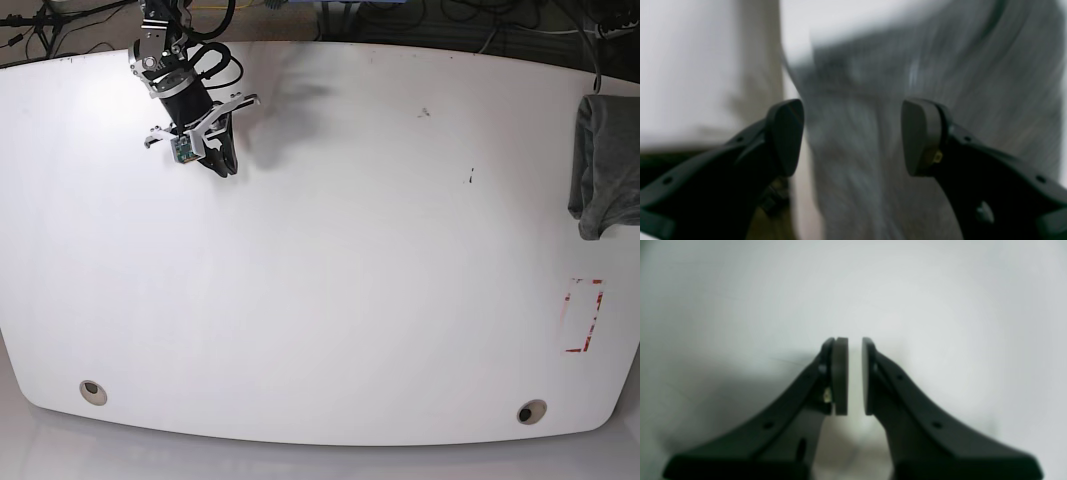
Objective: Fold the T-shirt properly
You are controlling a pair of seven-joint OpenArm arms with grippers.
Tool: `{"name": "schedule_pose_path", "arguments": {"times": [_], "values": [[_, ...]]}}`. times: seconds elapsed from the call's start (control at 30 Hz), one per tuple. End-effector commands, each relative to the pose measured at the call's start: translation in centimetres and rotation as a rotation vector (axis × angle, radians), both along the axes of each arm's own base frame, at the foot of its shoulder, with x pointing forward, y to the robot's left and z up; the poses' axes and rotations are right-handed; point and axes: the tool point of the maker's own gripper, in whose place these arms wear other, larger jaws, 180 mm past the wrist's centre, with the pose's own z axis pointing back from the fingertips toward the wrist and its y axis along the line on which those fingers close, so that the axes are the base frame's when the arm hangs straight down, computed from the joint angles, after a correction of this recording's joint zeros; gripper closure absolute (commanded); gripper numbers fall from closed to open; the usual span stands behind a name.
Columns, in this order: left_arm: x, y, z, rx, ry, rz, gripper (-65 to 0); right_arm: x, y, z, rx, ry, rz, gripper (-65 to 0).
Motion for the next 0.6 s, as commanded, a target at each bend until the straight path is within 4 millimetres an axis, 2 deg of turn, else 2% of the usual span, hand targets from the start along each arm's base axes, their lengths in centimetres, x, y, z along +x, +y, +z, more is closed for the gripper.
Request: {"name": "schedule_pose_path", "arguments": {"times": [0.0,0.07,0.13,0.23,0.27,0.43,0.57], "values": [[2.2,-0.3,4.7,0.082,-0.070,-0.049,-41.5,0.6,0.0,1.4,0.011,-0.055,0.002,-6.5],[3.1,-1.6,6.0,0.112,-0.084,-0.088,-41.5,0.7,0.0,1.5,0.011,-0.058,0.002,-6.5],[3.6,-3.4,6.5,0.124,-0.099,-0.122,-41.5,0.8,0.0,1.6,0.011,-0.059,0.002,-6.5],[4.6,-6.9,7.6,0.146,-0.147,-0.185,-41.5,0.8,0.0,1.6,0.012,-0.061,0.001,-6.5],[4.9,-8.6,8.0,0.163,-0.172,-0.216,-41.5,1.2,-0.1,1.7,0.009,-0.068,0.001,-6.5],[5.2,-13.6,8.3,0.191,-0.287,-0.182,-41.8,1.9,-0.7,1.4,-0.040,-0.073,0.007,-6.5],[6.1,-19.1,7.7,0.150,-0.377,-0.182,-41.8,2.6,-1.3,2.0,-0.039,-0.143,-0.009,-6.5]]}}
